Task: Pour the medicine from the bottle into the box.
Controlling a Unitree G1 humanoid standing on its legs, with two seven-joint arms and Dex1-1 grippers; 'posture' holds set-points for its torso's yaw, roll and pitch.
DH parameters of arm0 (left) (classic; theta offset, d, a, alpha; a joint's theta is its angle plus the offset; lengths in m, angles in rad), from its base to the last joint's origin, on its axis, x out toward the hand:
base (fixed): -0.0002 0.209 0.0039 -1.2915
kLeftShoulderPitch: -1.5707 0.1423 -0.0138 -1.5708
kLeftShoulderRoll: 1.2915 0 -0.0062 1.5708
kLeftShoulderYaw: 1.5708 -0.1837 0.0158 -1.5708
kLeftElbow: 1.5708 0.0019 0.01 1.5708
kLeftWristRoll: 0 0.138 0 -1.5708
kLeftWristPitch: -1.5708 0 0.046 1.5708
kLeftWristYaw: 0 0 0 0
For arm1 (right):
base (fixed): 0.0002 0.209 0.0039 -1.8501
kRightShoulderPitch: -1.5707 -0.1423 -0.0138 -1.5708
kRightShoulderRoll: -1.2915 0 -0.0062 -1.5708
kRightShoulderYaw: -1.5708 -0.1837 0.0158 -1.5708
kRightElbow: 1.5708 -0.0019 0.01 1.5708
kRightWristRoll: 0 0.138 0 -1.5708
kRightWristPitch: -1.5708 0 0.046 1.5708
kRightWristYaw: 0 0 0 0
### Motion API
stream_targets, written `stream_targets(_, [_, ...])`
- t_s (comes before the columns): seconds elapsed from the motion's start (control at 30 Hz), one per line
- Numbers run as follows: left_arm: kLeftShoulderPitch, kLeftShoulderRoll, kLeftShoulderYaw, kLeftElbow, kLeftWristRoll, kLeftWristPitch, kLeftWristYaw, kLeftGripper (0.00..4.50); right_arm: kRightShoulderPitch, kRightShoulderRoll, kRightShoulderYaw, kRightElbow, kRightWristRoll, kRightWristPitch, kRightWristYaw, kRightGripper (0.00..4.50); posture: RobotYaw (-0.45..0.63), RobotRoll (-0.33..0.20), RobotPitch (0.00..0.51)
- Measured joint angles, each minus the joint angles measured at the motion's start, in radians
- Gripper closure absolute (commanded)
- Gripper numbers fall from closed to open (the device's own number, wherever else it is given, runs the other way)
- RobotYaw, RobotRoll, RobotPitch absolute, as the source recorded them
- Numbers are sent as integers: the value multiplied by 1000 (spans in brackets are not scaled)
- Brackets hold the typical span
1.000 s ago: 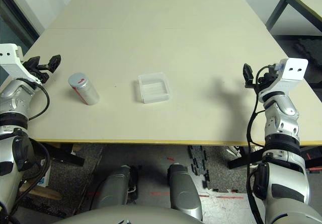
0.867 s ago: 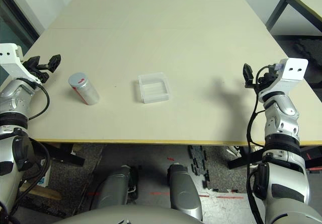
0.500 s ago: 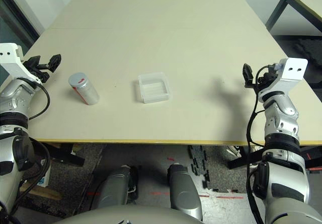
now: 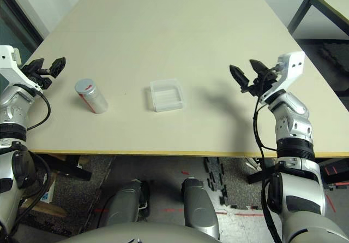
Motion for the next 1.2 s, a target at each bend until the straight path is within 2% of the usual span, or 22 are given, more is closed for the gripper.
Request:
stream_targets(0.37, [102,1,9,-264,-86,142,-69,47,56,-15,164,-138,-1,41,266,0,-101,0,71])
stream_targets(0.57, [211,0,27,-478,-168,247,-97,47,70,-27,227,-165,-30,42,344,0,-77,0,85])
stream_targets(0.93, [433,-38,85,-820,-322,350,-92,47,70,-24,265,-161,-75,9,376,0,-47,0,103])
stream_targets(1.2, [579,-92,80,-1003,-346,367,-56,47,68,-10,279,-138,-94,-14,377,0,-40,0,111])
